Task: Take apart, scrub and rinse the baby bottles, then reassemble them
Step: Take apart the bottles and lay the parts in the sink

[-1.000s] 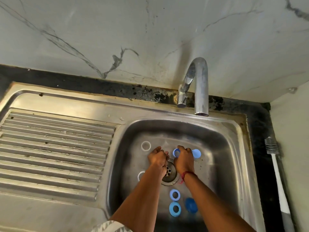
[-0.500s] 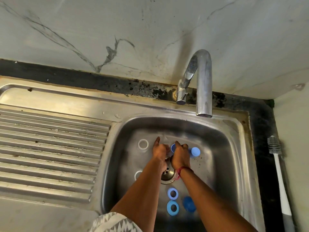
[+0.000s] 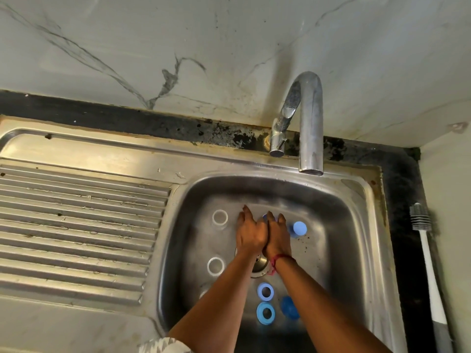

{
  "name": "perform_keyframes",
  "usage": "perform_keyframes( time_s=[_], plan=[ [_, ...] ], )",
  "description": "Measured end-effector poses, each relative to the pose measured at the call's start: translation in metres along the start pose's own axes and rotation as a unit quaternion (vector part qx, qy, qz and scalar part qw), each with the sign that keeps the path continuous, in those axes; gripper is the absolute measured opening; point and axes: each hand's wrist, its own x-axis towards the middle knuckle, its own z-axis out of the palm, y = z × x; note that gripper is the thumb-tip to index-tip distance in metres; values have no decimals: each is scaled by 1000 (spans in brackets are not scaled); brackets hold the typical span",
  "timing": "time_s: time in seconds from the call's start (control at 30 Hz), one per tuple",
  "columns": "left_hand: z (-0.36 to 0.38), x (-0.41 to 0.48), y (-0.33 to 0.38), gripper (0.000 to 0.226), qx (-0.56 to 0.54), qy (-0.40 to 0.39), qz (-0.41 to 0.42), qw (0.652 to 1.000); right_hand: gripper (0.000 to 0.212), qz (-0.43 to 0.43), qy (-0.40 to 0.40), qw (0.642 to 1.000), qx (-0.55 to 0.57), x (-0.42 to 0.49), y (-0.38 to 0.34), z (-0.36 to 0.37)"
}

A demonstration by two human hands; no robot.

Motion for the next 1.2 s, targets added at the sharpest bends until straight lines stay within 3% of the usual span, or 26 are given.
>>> perform_keyframes(
  time_s=[0.17, 0.4, 0.6, 0.73, 0.83, 0.97, 1.07, 1.2],
  plan=[
    [-5, -6, -5, 67, 151, -31, 22, 988, 53, 34, -15, 996, 87, -1, 10, -4],
    [2, 4, -20, 61, 219, -41, 22, 975, 48, 14, -27, 997, 74, -12, 12, -11],
    [-8, -25, -5, 47, 97, -11, 18, 995, 38, -7, -18, 996, 84, -18, 9, -16],
    [-15, -33, -5, 35, 78, -1, 28, 997, 35, -11, -4, 996, 83, -21, 7, -26],
    [-27, -44, 0, 32, 73, -22, 46, 996, 25, -94, -4, 996, 0, -30, 4, -40],
    [-46, -58, 2, 29, 48, -26, 92, 994, 26, -220, 50, 961, -162, -48, 3, -59],
    [-68, -72, 1, 29, 1, -8, 115, 993, 23, -253, 91, 948, -172, -70, 2, -77],
    [-101, -91, 1, 14, -51, 39, 134, 989, 22, -256, 102, 944, -183, -102, 8, -98]
  ],
)
